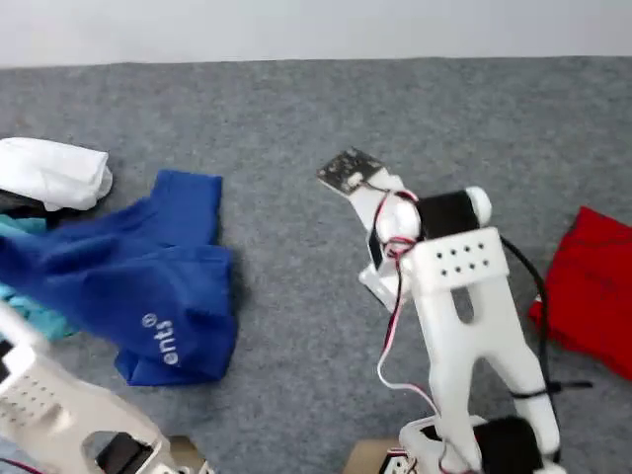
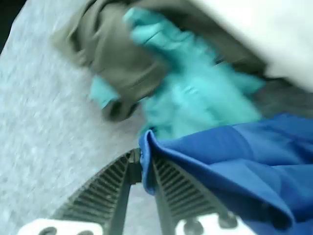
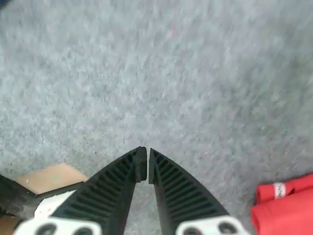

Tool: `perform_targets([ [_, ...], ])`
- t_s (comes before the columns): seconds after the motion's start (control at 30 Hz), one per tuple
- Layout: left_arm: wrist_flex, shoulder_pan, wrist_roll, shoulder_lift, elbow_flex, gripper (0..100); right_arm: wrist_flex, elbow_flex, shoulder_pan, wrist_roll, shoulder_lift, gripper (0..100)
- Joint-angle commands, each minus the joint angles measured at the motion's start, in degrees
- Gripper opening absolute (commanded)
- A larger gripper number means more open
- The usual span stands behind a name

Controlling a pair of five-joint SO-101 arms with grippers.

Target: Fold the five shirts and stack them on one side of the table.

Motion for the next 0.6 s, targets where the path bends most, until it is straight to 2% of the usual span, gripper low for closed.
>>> perform_targets([
  [0.0, -2.73, -6.07, -2.46, 1.23, -0.66, 0, 2.07, -6.95, -2.51, -0.53, 3.47, 1.1],
  [0.13, -2.55, -10.11, -4.57, 3.43, -0.40, 0, 2.07, -10.55, -7.52, -0.70, 7.96, 1.2],
  [0.33, -0.53, -10.73, -4.92, 6.24, -0.40, 0, 2.15, -20.57, -12.35, -2.46, 17.45, 2.0],
  [0.43, 0.53, -10.55, -4.92, 7.38, -0.57, 1, 2.24, -25.76, -15.34, -3.34, 22.20, 7.6],
  [0.57, 0.70, -10.55, -4.84, 8.44, -0.22, 9, 2.24, -30.86, -19.82, -5.36, 26.95, 17.3],
])
